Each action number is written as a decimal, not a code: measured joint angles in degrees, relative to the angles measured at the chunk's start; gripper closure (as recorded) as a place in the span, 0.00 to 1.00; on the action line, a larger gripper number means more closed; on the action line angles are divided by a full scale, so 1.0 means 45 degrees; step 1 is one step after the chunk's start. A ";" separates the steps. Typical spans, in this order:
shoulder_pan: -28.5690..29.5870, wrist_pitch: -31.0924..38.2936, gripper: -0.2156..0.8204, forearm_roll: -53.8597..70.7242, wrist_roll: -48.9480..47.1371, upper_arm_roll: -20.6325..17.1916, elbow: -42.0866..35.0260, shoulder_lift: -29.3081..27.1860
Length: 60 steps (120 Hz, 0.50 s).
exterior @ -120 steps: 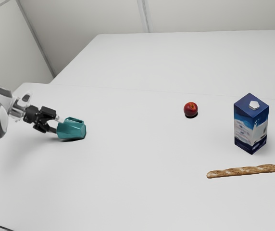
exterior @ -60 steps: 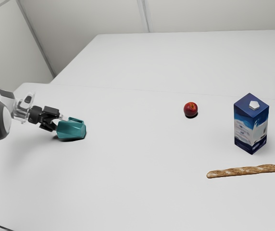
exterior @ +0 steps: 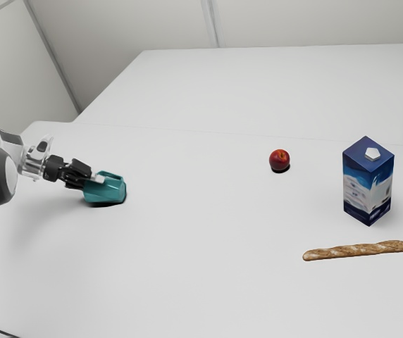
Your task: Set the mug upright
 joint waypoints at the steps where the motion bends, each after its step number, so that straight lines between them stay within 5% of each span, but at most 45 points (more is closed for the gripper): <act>1: 0.0000 0.0000 0.70 -0.0003 0.0006 0.0000 0.0000 -0.0003; 36: -0.0030 0.0046 0.91 0.0037 0.0172 -0.0104 0.0019 -0.0393; 60: -0.0206 0.0193 0.95 0.0251 0.0265 -0.0457 0.0092 -0.1164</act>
